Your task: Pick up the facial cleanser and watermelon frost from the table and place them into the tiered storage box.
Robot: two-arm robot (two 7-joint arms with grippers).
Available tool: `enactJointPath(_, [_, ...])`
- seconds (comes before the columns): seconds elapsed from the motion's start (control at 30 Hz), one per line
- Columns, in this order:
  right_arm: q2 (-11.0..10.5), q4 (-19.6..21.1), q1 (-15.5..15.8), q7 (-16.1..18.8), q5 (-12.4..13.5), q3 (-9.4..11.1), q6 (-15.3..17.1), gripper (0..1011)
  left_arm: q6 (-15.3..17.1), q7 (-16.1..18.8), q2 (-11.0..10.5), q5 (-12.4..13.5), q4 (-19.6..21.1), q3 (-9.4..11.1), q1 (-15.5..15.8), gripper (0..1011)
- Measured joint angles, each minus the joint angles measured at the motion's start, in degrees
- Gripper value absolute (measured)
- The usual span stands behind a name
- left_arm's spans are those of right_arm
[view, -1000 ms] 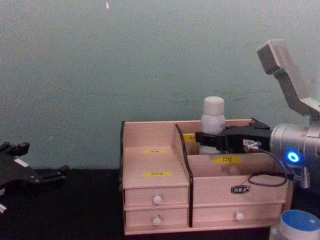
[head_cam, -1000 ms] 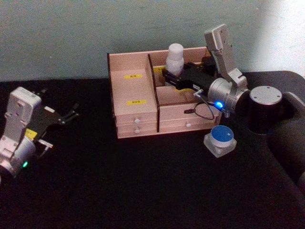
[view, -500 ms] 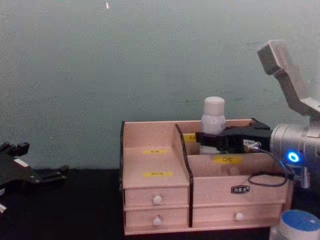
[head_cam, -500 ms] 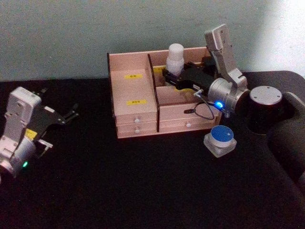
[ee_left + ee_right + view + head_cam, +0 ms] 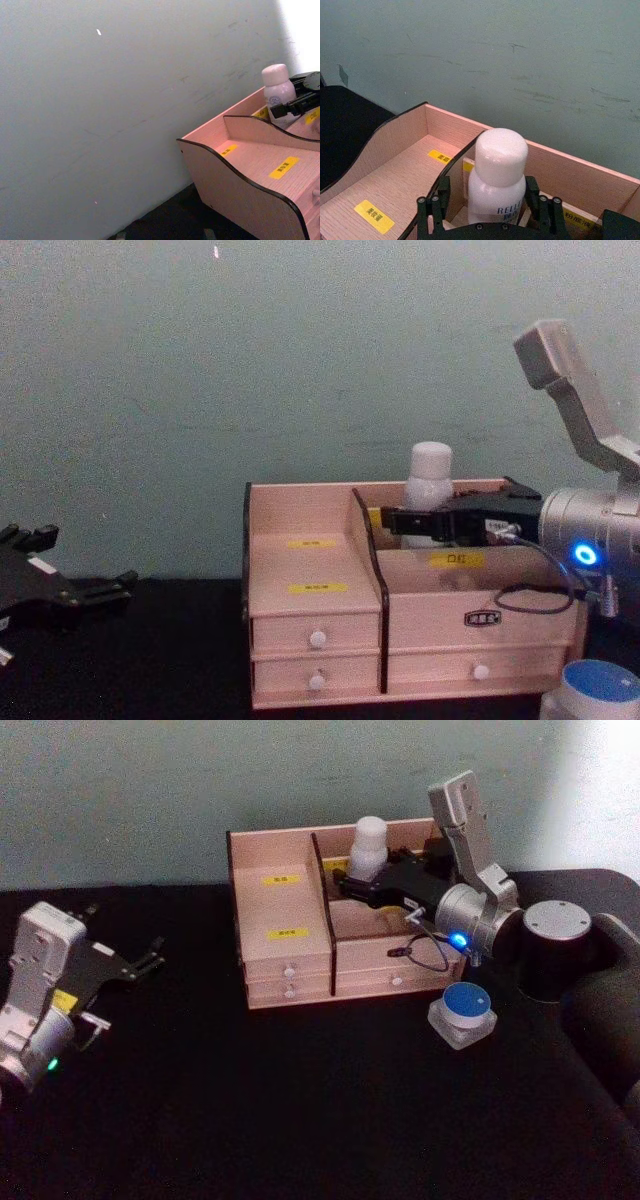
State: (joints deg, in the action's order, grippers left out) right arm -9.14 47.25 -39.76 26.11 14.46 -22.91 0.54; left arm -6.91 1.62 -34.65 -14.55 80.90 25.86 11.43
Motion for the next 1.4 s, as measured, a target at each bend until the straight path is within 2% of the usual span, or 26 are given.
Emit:
enactJointPath(0.03, [-0.01,0.01,0.01,0.0,0.01,0.0,0.0,984,0.0,0.0,0.0,0.0,0.0,0.0,0.0,1001])
enactJointPath(0.1, [-0.02,0.02,0.01,0.0,0.01,0.0,0.0,1002,0.0,0.0,0.0,0.0,0.0,0.0,0.0,1001])
enactJointPath(0.5, [-0.07,0.02,0.02,-0.04,0.04,0.01,0.0,1000,0.0,0.0,0.0,0.0,0.0,0.0,0.0,1001])
enactJointPath(0.6, [-0.48,1.53,0.73,-0.12,0.02,0.21,0.05,1000,0.0,0.0,0.0,0.0,0.0,0.0,0.0,1001])
enactJointPath(1.07, [-3.31,12.29,4.96,-0.71,1.81,2.4,1.6,1000,0.0,0.0,0.0,0.0,0.0,0.0,0.0,1001])
enactJointPath(1.4, [-8.99,24.71,12.13,-0.79,4.47,4.53,4.54,1000,0.0,0.0,0.0,0.0,0.0,0.0,0.0,1001])
